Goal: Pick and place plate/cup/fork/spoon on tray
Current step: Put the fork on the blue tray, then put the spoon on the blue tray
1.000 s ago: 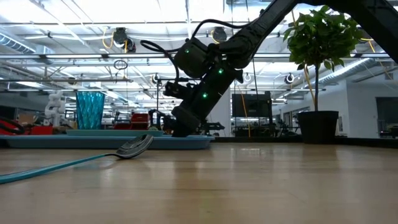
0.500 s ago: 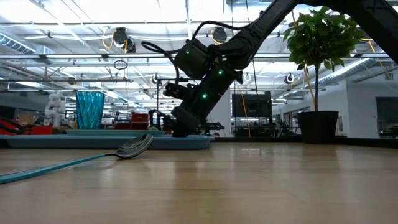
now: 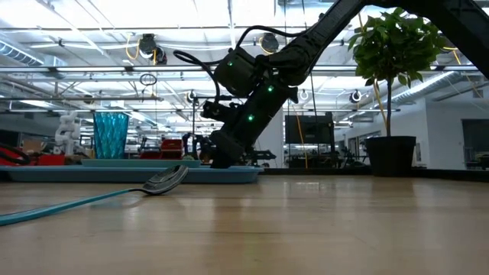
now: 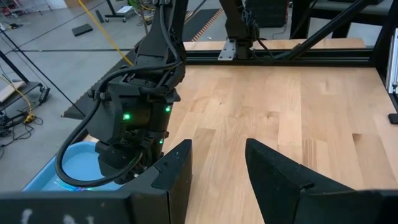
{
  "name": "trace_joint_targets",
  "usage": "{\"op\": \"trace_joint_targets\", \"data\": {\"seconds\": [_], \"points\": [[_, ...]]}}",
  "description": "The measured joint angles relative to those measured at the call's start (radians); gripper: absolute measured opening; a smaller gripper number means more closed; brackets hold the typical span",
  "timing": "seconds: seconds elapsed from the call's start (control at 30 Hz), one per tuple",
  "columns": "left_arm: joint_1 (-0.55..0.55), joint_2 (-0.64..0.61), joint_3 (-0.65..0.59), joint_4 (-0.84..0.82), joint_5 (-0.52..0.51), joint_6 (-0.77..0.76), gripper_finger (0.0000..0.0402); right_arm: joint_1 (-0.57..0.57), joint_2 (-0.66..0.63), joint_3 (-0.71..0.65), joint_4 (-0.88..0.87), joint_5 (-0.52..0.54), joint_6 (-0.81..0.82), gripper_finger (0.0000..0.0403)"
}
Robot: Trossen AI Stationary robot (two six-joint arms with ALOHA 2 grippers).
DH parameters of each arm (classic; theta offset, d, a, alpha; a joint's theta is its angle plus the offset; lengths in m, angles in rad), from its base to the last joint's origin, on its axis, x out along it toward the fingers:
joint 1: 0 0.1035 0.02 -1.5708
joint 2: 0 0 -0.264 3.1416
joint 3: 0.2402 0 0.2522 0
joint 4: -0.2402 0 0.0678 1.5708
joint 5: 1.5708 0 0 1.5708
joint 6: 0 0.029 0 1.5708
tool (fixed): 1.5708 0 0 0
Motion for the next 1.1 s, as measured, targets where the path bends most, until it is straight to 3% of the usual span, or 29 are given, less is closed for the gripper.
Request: {"op": "trace_joint_targets", "data": {"seconds": [0.67, 0.93, 1.1], "points": [[0.000, 0.000, 0.000, 0.000, 0.000, -0.002, 0.0152, 0.007, -0.028, 0.000, 0.005, 0.017, 0.004, 0.0017], [-0.008, -0.001, 0.000, -0.001, 0.008, -0.100, 0.0152, 0.058, -0.147, 0.000, -0.183, 0.015, 0.002, 0.0017], [-0.009, 0.051, 0.000, 0.030, 0.092, -0.149, 0.0152, 0.089, -0.273, 0.000, -0.372, 0.017, -0.001, 0.0017]]}}
